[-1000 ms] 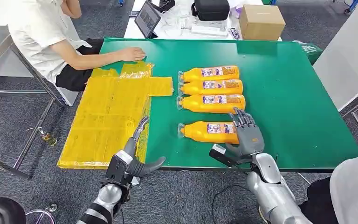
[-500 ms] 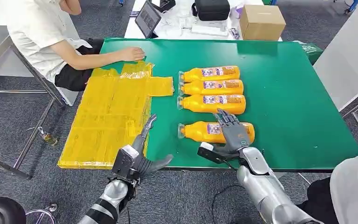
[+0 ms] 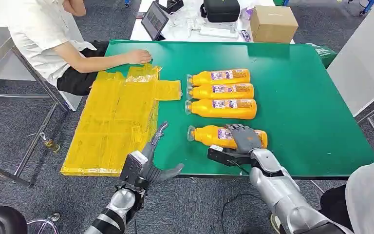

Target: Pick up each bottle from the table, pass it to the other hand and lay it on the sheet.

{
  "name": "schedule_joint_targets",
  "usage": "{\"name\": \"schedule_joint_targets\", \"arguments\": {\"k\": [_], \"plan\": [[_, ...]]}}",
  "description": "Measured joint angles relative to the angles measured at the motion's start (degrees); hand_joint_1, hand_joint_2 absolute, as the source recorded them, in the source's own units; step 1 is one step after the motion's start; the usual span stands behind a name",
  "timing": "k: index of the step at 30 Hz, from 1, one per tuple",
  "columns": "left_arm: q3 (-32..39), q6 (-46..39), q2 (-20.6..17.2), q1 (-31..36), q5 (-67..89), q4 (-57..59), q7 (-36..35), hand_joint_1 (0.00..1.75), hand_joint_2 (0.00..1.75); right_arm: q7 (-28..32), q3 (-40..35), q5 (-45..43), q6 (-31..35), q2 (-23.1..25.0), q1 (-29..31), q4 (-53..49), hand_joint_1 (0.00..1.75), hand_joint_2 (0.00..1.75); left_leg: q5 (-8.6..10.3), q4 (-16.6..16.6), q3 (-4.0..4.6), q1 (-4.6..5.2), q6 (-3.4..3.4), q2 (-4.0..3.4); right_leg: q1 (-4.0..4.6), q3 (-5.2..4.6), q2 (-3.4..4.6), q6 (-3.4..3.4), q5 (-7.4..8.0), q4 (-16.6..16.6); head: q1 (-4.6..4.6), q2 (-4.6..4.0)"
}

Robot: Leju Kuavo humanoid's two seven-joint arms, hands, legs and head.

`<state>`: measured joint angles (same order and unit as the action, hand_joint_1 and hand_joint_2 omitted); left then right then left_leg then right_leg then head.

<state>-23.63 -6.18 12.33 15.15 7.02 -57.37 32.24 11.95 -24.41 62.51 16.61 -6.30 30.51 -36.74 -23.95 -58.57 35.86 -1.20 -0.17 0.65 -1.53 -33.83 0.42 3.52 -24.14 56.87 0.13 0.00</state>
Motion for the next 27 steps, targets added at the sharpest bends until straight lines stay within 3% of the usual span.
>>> {"name": "schedule_joint_targets", "arguments": {"k": [8, 12, 15, 23, 27], "plan": [[0.04, 0.72, -0.11, -1.39, -0.41, -1.12, -1.53, 0.0, 1.75, -9.31, -1.42, 1.92, 0.75, -0.87, -0.79, -2.17, 1.75, 1.75, -0.01, 0.0, -0.01, 0.0, 0.0, 0.0, 0.0, 0.0, 0.0, 0.0, -0.01, 0.0, 0.0, 0.0], [0.07, 0.9, -0.24, -2.09, -0.26, -2.01, -1.86, 0.0, 1.75, -9.92, -1.44, 0.85, 0.04, -1.27, -2.3, -4.68, 1.75, 1.75, -0.01, 0.0, -0.01, 0.0, 0.0, 0.0, 0.0, -0.01, 0.0, 0.0, -0.01, 0.0, 0.0, 0.0], [0.07, 1.05, -0.35, -2.28, -0.26, -2.4, -1.9, 0.0, 1.75, -5.54, -1.25, -4.33, -1.52, -1.44, -3.11, -6.38, 1.75, 1.75, -0.01, 0.0, -0.01, 0.0, 0.0, -0.02, 0.0, -0.01, 0.01, 0.0, -0.01, 0.0, 0.0, 0.0], [0.85, 0.29, -0.06, -2.81, -10.99, -2.43, -2.6, 0.0, 1.75, 13.98, 4.44, -29.8, -6.23, -0.63, -6.68, -12.03, 1.75, 1.75, -0.03, 0.01, -0.08, -0.02, -0.01, -0.09, 0.03, -0.01, 0.04, -0.14, 0.07, 0.0, 0.0, 0.0], [2.49, 2.49, 0.48, -4.13, -22.12, -1.99, -4.81, 0.0, 1.75, 16.22, 6.21, -36.13, -8.41, 0.87, -10.05, -17.09, 1.75, 1.75, -0.03, 0.02, -0.07, -0.02, -0.02, -0.1, 0.03, -0.05, 0.04, -0.14, 0.07, 0.0, 0.0, 0.0]]}}
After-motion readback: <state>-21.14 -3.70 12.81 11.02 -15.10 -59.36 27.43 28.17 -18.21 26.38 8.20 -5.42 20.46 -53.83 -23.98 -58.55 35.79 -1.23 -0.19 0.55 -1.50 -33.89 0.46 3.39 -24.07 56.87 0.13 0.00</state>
